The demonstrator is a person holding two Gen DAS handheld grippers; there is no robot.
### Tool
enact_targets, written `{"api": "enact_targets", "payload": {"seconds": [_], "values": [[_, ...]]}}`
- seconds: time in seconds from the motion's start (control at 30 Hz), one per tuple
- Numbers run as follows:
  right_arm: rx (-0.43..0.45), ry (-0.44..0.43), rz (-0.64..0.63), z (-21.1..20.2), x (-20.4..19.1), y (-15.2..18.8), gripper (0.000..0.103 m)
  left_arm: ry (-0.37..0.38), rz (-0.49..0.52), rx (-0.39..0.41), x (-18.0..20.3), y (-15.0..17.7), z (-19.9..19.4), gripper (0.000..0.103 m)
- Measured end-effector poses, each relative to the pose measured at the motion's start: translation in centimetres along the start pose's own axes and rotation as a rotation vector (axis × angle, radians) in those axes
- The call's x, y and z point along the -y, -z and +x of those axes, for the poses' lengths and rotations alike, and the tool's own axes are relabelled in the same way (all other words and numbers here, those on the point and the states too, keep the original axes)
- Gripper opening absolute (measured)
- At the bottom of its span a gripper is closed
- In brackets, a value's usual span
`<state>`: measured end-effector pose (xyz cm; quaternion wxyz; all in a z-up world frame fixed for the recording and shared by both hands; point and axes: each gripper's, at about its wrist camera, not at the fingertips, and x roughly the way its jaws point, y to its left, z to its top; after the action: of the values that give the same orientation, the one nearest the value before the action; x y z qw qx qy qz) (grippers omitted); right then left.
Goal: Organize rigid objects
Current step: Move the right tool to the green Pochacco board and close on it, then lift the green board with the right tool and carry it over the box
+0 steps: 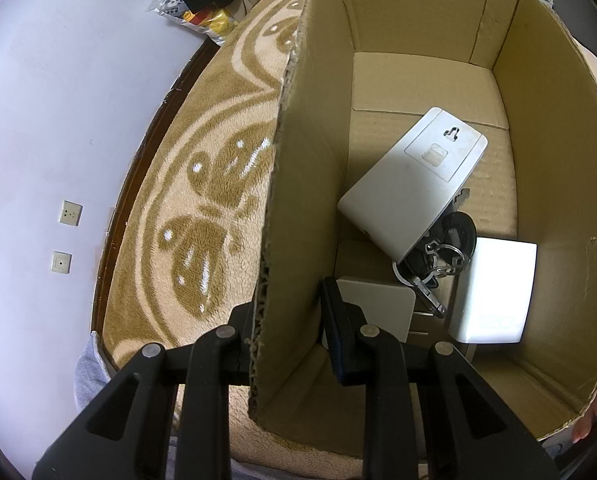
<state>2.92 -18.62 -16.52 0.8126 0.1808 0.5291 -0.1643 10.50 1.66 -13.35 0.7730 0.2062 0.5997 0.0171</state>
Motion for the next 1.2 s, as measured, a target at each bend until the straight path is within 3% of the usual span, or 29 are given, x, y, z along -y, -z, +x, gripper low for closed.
{"api": "enact_targets", "payload": {"seconds": [0.1,0.77,1.2], "values": [[0.005,0.004,0.010,-0.3,0.7,-0.1,0.059,0.000,0.000,0.001,0.0,0.0,0.0,0.025],[0.096,-0.037,0.039,-2.3,-0.1,-0.7,0.059,0.000,0.000,0.000,0.0,0.0,0.0,0.025],[0.188,-0.176,0.025,-6.3,-2.0,-1.8,0.059,0.007,-0.001,0.000,-0.1,0.1,0.0,0.025]]}}
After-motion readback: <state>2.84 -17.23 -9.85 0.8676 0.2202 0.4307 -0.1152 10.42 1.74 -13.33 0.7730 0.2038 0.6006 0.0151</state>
